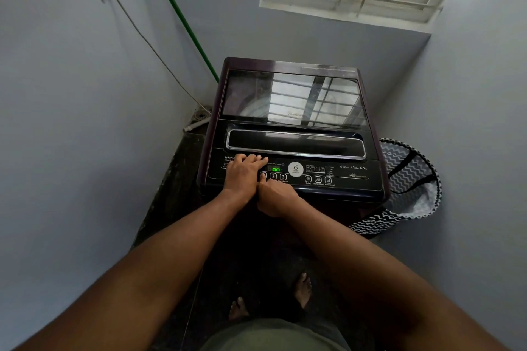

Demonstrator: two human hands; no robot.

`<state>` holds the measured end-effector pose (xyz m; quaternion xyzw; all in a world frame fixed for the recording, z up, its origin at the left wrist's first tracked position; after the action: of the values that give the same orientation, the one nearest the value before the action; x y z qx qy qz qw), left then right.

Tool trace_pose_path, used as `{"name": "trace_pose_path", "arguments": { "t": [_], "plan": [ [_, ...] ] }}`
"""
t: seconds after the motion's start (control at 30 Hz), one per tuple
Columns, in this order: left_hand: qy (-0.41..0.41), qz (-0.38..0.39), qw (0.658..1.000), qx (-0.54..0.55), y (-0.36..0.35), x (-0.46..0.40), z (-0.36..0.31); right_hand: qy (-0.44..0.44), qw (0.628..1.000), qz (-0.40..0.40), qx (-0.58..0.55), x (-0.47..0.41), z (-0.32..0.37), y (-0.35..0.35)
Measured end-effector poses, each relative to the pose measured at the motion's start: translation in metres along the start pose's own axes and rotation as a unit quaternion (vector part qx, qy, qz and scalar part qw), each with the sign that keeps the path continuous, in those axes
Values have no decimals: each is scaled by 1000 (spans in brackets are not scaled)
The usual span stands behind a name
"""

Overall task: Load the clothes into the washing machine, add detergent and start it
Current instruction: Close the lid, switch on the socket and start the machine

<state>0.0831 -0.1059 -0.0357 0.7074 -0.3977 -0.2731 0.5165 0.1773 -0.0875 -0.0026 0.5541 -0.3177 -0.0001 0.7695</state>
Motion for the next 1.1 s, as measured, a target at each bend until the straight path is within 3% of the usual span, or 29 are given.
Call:
{"name": "trace_pose_path", "arguments": {
  "t": [1.1],
  "plan": [
    [0,-7,1000,6,-5,-1,3,-6,1000,1,-16,0,0,-4]
  ]
}}
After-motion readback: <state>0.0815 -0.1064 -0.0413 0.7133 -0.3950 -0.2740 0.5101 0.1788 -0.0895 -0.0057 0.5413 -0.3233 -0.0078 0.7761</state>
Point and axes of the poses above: each hand's wrist, its own x-axis away from the middle knuckle, its own y-axis out of the back of the hand, z = x × y, the point moved 6 cm from there along -x, towards the middle knuckle
